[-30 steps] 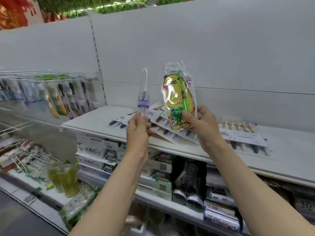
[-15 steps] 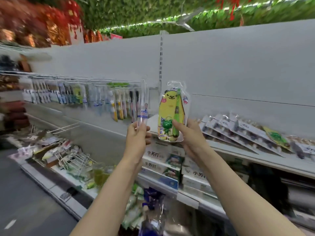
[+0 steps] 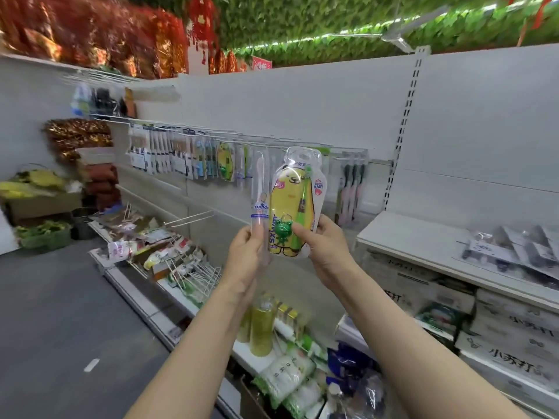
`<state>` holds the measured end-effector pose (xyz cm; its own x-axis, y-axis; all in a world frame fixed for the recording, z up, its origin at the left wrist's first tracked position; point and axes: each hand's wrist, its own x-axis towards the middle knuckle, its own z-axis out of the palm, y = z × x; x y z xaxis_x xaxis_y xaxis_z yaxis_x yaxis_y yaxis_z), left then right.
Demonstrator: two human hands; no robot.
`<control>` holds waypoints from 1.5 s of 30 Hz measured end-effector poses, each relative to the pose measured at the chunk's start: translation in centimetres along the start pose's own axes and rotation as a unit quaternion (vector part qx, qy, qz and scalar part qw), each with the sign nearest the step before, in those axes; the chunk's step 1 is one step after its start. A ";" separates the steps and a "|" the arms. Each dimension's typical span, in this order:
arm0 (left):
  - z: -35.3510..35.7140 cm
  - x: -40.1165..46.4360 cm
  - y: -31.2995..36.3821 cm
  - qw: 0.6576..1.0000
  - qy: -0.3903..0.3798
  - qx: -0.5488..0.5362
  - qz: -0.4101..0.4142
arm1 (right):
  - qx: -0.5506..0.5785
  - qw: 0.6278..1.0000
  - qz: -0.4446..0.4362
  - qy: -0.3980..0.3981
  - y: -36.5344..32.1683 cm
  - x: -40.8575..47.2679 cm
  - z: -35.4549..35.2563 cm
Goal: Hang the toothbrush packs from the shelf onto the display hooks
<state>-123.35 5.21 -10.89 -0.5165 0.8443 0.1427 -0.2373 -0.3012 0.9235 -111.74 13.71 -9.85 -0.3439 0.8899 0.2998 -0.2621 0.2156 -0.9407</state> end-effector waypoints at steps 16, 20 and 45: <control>-18.9 25.6 3.8 0.996 0.066 0.040 0.050 | 0.063 0.997 -0.023 0.033 7.5 24.3 24.8; -22.5 30.1 3.4 0.995 0.076 0.049 0.030 | 0.068 0.997 -0.004 0.047 9.4 27.6 29.1; -37.7 52.9 3.8 0.978 -0.206 0.027 -0.012 | -0.075 0.957 -0.004 0.280 11.6 41.5 40.6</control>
<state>-182.61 32.07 -13.26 -0.1336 0.9609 0.2424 -0.1960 -0.2654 0.9440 -165.67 36.83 -1.86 0.2060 0.9547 0.2147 -0.1155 0.2416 -0.9635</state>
